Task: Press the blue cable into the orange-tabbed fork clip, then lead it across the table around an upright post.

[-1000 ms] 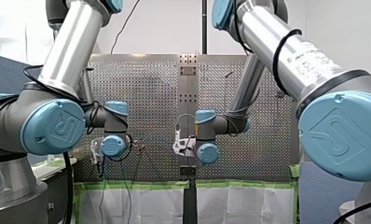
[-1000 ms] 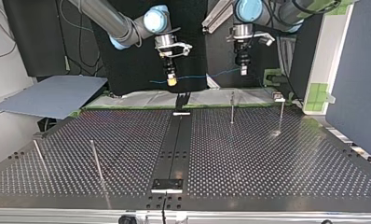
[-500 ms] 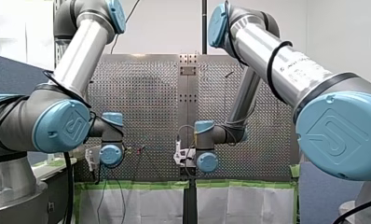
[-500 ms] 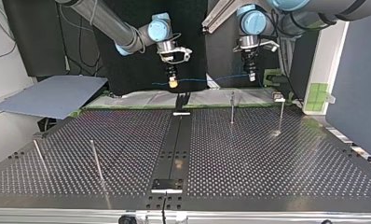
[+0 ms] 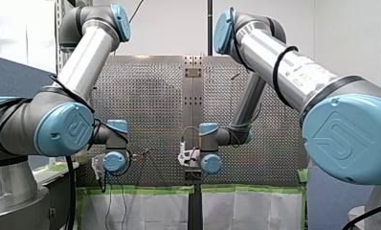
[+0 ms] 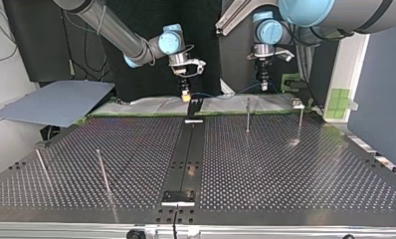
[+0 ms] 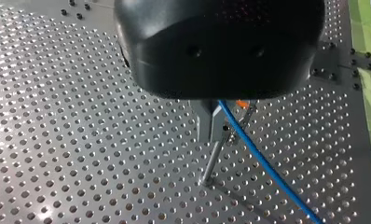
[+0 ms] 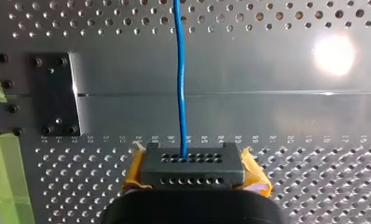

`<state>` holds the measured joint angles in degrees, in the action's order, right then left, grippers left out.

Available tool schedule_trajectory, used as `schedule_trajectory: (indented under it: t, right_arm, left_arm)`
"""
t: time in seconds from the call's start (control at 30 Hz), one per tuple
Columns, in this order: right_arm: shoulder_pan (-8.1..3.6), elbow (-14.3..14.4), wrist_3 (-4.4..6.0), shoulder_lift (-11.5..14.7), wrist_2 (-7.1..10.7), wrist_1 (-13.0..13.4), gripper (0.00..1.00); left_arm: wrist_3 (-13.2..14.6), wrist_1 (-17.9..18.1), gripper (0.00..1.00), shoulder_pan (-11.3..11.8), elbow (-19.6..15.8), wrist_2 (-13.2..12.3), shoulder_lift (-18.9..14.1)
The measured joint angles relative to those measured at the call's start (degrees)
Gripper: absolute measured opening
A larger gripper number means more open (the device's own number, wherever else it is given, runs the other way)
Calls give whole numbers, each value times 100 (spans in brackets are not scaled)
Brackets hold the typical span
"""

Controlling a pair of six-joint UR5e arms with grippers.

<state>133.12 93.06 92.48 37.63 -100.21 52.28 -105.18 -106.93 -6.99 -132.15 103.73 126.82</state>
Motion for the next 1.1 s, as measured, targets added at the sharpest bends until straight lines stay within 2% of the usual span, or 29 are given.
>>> schedule_trajectory:
  t: [0.2,0.63,1.1]
  right_arm:
    - [-58,-36,0,-256,38,0,0]
    - [-211,-140,0,-496,73,-5,0]
    - [-250,-229,0,-522,75,-71,0]
  left_arm:
    - [16,-29,0,21,206,-81,216]
    - [9,-85,0,37,657,-38,894]
    - [-7,-237,0,70,859,-33,990]
